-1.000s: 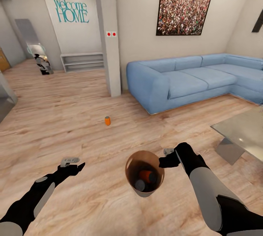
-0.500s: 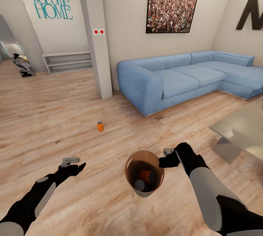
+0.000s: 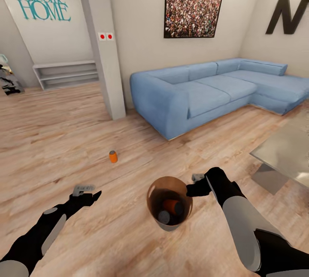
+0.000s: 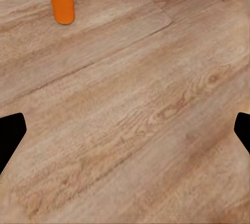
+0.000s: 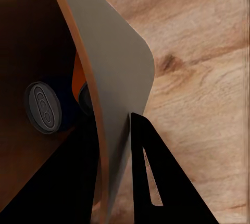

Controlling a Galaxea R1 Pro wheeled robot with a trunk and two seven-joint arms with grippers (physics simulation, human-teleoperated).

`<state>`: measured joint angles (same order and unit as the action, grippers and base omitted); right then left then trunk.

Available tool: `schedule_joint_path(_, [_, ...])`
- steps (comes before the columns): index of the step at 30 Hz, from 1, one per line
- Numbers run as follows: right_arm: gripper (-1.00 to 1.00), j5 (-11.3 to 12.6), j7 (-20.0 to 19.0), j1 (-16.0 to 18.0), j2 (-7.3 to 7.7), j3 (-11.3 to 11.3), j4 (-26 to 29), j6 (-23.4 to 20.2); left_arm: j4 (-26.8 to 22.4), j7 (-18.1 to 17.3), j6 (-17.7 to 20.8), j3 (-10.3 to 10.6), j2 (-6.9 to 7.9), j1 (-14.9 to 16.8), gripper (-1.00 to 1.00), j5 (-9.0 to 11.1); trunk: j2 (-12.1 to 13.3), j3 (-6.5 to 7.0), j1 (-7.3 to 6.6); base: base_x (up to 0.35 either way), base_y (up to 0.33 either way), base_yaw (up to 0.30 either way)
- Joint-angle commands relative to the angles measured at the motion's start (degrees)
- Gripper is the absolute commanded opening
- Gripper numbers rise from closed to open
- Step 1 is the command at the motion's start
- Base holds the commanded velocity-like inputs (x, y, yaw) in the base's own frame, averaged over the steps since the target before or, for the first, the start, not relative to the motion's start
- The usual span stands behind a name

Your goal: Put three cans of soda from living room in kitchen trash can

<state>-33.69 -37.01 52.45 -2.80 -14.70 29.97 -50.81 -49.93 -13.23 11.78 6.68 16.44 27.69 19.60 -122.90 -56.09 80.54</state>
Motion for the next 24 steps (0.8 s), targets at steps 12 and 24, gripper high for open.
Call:
schedule_joint_path(12, [-1.0,1.87,-0.34,0.02,-0.01,-0.31,0.87,-0.61,0.01,0.01,-0.01,0.0,-0.03,-0.01,1.0,0.0,0.0,0.01,0.0,0.276,0.223,-0.238])
schedule_joint_path(24, [-1.0,1.91,-0.34,0.02,-0.01,-0.32,1.05,-0.61,0.01,0.04,-0.01,0.0,-0.06,-0.01,1.0,0.0,0.0,-0.1,0.0,0.266,0.23,-0.242])
